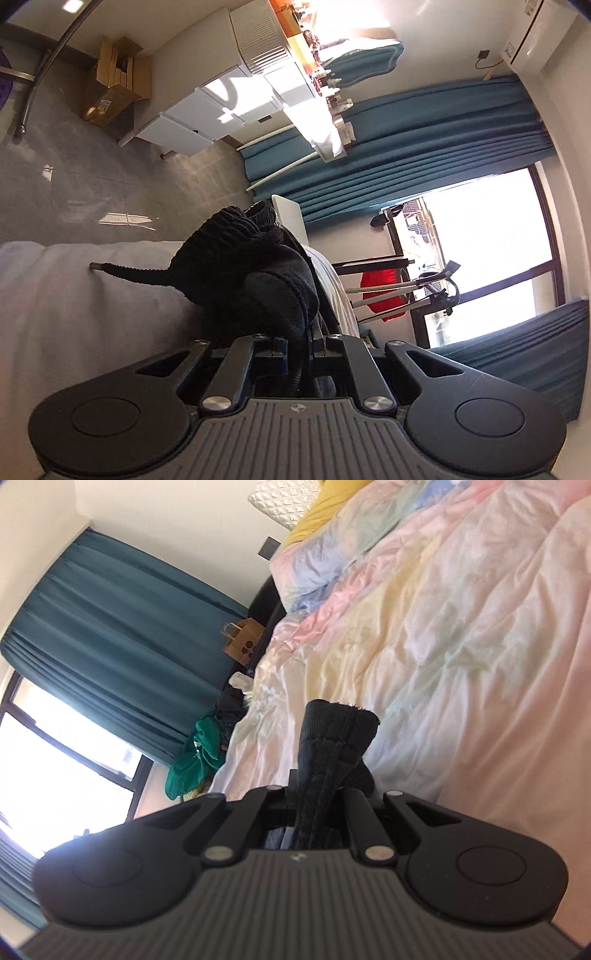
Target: Fold clothes
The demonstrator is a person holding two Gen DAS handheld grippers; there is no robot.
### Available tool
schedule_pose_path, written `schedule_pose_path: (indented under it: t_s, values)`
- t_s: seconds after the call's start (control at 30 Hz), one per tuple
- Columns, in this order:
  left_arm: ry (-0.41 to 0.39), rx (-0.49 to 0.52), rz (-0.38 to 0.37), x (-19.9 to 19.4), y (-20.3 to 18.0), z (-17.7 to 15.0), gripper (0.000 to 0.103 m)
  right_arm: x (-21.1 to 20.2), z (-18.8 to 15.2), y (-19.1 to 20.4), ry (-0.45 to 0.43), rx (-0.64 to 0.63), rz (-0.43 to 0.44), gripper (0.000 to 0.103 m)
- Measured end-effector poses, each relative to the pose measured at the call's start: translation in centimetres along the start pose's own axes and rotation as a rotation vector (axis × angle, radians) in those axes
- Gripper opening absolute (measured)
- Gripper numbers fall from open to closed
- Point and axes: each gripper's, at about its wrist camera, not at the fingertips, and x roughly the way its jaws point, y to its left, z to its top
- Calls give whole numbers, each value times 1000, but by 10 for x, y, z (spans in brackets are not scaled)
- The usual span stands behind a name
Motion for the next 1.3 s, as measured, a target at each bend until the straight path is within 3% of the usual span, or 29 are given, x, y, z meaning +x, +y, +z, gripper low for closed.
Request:
schedule_pose_path:
  t_s: [0.1, 0.17, 0.23, 0.3, 0.4, 0.43, 0.5, 0.53, 0.6, 0.67, 0.7, 0.8, 0.93, 1.07, 1.3]
  values:
    - [65, 94, 122, 4, 20, -5, 12, 13, -3, -26, 102, 86, -175, 6]
    - [76, 128, 162, 6, 30, -11, 14, 20, -9, -42, 159, 140, -263, 6]
    - [74, 133, 175, 10, 31, -14, 16, 24, -17, -57, 188, 214, -299, 6]
    - [67, 164, 179, 10, 23, -16, 28, 26, -18, -56, 192, 205, -306, 8]
    - [50, 234, 192, 8, 6, -19, 35, 26, -18, -49, 204, 161, -311, 10]
    - [45, 255, 196, 5, 2, -20, 37, 25, -18, -48, 210, 156, -309, 12]
    - [29, 288, 210, -3, -5, -21, 52, 25, -14, -48, 222, 164, -285, 17]
    - [3, 298, 225, -10, -10, -23, 59, 23, -13, -49, 222, 169, -270, 25]
    - [-70, 338, 247, -27, -23, -26, 85, 16, -7, -45, 181, 151, -256, 43]
    - [-138, 412, 254, -41, -39, -31, 92, 7, -2, -36, 115, 111, -245, 81]
    - [-164, 460, 254, -46, -49, -35, 95, 0, 0, -30, 73, 78, -242, 87]
    - [-188, 590, 221, -54, -78, -54, 99, -15, 2, -2, -14, -71, -200, 87]
    - [-159, 731, 153, -47, -114, -89, 99, -33, -6, 34, -99, -305, -125, 87]
    - [-121, 853, 104, -24, -142, -129, 99, -38, -22, 64, -99, -481, -31, 87]
    - [-32, 1036, 36, 17, -171, -201, 99, -48, -58, 93, -57, -643, 92, 87]
